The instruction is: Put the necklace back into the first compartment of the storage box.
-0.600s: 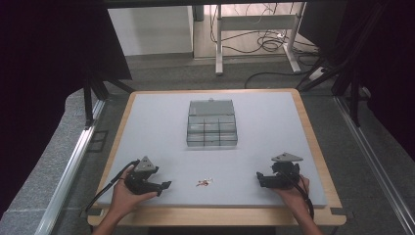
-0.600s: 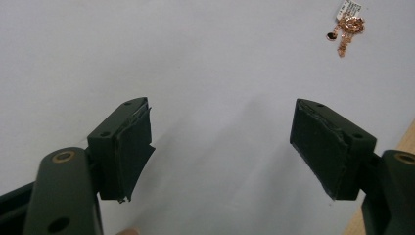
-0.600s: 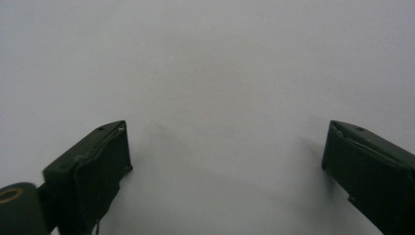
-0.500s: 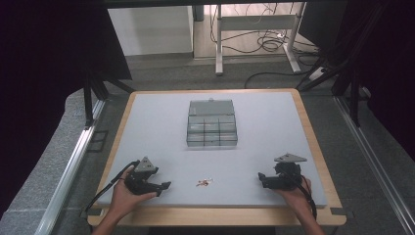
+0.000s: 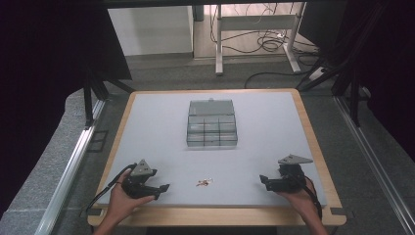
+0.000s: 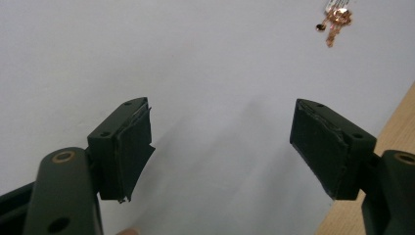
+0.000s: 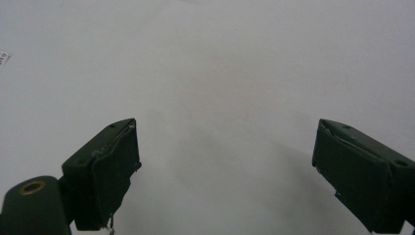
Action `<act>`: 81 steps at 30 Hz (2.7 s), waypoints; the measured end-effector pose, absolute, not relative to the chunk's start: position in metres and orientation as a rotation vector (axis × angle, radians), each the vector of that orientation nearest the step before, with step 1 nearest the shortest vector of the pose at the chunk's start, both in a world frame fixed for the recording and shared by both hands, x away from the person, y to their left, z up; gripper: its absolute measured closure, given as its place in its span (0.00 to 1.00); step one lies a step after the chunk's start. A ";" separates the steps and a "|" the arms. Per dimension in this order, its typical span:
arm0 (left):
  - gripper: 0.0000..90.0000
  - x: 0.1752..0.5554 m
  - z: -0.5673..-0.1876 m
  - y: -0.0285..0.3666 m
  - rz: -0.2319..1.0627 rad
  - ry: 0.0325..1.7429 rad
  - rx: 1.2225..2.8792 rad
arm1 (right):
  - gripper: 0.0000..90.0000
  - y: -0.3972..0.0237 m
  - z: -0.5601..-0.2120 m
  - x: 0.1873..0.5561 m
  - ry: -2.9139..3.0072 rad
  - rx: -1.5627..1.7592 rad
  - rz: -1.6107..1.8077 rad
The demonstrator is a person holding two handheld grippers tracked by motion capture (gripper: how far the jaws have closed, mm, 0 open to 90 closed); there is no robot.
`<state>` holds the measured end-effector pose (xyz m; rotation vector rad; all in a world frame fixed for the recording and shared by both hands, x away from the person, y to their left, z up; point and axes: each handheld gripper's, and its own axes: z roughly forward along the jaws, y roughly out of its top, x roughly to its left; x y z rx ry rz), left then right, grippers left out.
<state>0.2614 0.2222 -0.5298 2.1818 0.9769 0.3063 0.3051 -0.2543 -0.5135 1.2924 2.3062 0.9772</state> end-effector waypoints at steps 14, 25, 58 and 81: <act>0.26 0.262 -0.533 0.220 0.314 0.973 2.197 | 0.30 -0.228 -0.492 0.301 2.450 1.114 1.038; 0.26 0.262 -0.532 0.221 0.337 0.980 2.201 | 0.40 -0.198 -0.480 0.295 2.517 0.988 1.048; 0.25 0.263 -0.532 0.221 0.305 0.986 2.188 | 0.65 -0.084 -0.497 0.306 2.804 0.717 0.943; 0.25 0.263 -0.532 0.222 0.307 0.978 2.194 | 0.71 -0.059 -0.511 0.312 2.869 0.685 0.862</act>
